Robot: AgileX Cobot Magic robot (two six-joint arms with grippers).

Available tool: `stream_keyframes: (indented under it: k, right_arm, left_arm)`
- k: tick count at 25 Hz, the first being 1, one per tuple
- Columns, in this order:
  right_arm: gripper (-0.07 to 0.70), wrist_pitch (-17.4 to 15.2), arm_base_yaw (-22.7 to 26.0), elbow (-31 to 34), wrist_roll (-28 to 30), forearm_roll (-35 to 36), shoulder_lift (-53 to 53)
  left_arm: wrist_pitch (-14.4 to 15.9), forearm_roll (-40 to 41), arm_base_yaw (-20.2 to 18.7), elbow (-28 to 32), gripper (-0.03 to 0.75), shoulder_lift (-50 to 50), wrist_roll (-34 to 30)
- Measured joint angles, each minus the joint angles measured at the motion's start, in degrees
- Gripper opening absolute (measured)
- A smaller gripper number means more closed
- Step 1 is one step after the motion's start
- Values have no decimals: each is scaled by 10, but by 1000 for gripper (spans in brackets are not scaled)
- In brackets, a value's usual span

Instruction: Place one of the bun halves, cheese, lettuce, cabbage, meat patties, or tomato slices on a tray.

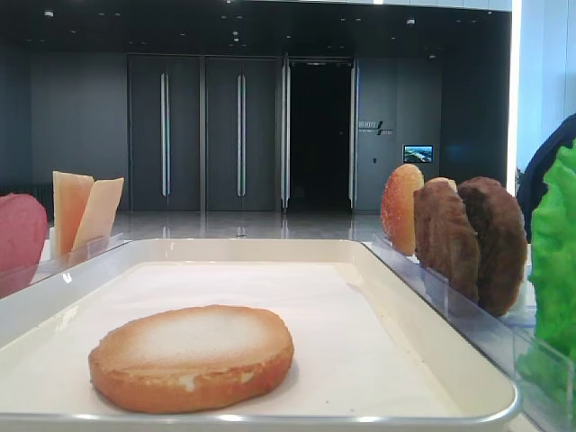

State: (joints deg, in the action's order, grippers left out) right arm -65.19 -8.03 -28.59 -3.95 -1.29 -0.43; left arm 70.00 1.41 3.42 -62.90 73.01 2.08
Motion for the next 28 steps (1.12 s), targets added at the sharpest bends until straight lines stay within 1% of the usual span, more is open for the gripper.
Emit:
stream_keyframes:
  k: [2, 4, 8, 11, 18, 24, 28]
  right_arm:
    - [524, 0, 0, 0, 0, 0, 0]
    - [524, 0, 0, 0, 0, 0, 0]
    - [524, 0, 0, 0, 0, 0, 0]
    - [524, 0, 0, 0, 0, 0, 0]
    - [524, 0, 0, 0, 0, 0, 0]
    - [524, 0, 0, 0, 0, 0, 0]
    - [524, 0, 0, 0, 0, 0, 0]
  left_arm:
    - [0, 2, 39, 0, 538, 0, -5]
    - [1, 2, 58, 0, 536, -1, -8]
    - [2, 1, 62, 1, 536, -5, -10]
    - [2, 0, 62, 17, 536, -42, -12]
    - [10, 5, 62, 103, 536, -213, -12]
    - [12, 3, 62, 175, 536, -356, -12]
    - [15, -11, 62, 228, 536, -448, -21]
